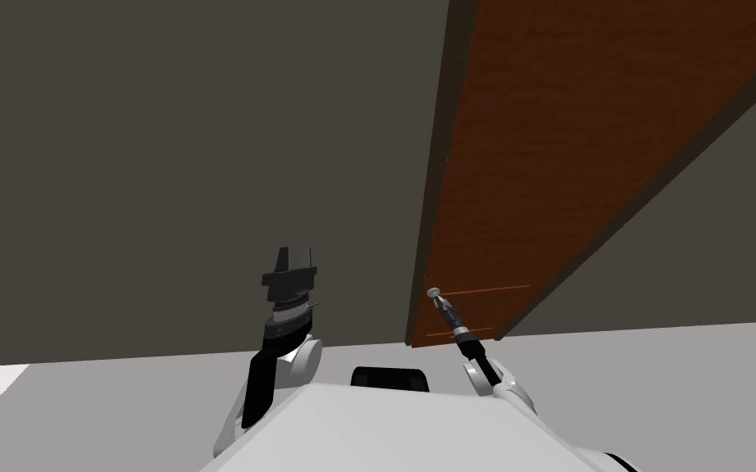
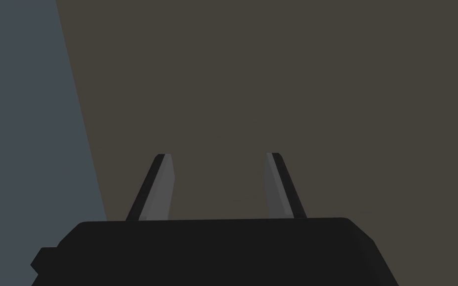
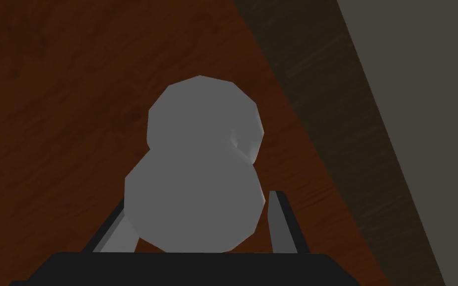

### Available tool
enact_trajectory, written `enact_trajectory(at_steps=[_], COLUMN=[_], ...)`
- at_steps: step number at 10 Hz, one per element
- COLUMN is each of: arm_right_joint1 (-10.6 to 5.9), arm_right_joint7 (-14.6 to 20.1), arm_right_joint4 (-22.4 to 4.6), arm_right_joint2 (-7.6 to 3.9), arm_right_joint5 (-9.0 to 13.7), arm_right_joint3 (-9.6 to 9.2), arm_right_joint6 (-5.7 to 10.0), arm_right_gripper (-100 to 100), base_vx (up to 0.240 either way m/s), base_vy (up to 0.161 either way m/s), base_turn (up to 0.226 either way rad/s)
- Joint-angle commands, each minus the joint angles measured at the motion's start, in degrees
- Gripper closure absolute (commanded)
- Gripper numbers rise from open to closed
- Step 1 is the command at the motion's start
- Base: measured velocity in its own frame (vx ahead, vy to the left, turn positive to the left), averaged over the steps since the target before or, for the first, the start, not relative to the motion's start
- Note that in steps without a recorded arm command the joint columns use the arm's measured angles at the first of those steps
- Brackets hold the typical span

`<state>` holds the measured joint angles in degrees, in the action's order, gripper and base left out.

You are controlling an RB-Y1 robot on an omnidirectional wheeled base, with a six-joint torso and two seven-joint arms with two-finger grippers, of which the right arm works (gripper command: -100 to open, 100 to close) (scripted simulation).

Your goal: Pull the door open

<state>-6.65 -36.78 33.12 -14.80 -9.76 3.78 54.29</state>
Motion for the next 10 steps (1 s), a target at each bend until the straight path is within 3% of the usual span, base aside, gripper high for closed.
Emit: enact_trajectory(at_steps=[1,6,8,9,10], arm_right_joint1=[1.43,1.58,1.58,1.63,1.63], arm_right_joint7=[0.8,7.6,7.7,9.9,9.9], arm_right_joint4=[2.2,2.4,2.4,2.5,2.5], arm_right_joint2=[1.32,1.07,1.07,0.99,0.99], arm_right_joint5=[-0.4,2.1,2.1,3.0,3.0], arm_right_joint3=[-1.13,-1.76,-1.76,-1.97,-1.97], arm_right_joint6=[-1.26,-1.49,-1.49,-1.57,-1.57], arm_right_gripper=[100,100,100,100,100], base_vx=[-0.017,-0.030,-0.019,-0.020,-0.022], base_vy=[-0.014,-0.020,-0.006,-0.007,-0.012], base_turn=[0.004,0.058,0.025,0.033,0.055])
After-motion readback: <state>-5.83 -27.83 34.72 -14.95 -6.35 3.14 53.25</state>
